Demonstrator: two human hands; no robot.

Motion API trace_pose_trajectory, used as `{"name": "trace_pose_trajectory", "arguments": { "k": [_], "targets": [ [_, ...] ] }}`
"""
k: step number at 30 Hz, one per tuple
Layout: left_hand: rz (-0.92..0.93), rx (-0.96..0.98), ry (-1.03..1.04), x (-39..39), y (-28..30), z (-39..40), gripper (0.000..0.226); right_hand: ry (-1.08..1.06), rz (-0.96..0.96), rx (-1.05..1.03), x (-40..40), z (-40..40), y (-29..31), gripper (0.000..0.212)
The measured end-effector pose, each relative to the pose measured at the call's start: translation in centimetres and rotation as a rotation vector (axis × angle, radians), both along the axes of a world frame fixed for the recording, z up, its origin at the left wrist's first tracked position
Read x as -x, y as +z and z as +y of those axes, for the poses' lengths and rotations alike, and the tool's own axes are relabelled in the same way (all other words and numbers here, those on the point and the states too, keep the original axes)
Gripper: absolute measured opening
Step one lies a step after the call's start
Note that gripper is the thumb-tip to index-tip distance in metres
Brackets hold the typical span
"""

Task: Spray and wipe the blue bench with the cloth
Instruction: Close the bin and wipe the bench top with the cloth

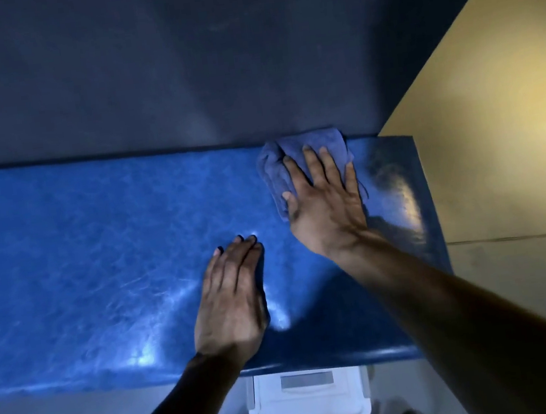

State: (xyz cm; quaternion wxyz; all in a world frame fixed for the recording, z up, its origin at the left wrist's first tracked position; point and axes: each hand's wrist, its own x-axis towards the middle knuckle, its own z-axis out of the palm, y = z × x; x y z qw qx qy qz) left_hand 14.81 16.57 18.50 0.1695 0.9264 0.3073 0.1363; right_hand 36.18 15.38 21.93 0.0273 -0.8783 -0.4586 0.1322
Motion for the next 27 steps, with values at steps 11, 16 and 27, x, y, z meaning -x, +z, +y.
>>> {"name": "trace_pose_trajectory", "arguments": {
  "k": [11,16,27],
  "targets": [
    [0.016,0.002,0.012,0.0,0.4,-0.2,0.057,-0.067,-0.055,-0.124,9.0,-14.6,-0.3,0.06],
    [-0.018,0.029,0.055,-0.4,0.6,-0.6,0.05,-0.109,-0.132,-0.177,12.5,-21.0,-0.3,0.059],
    [-0.11,0.195,-0.008,-7.1,0.1,-2.9,0.043,-0.173,-0.143,-0.147,9.9,-18.8,-1.0,0.062]
  ]
}}
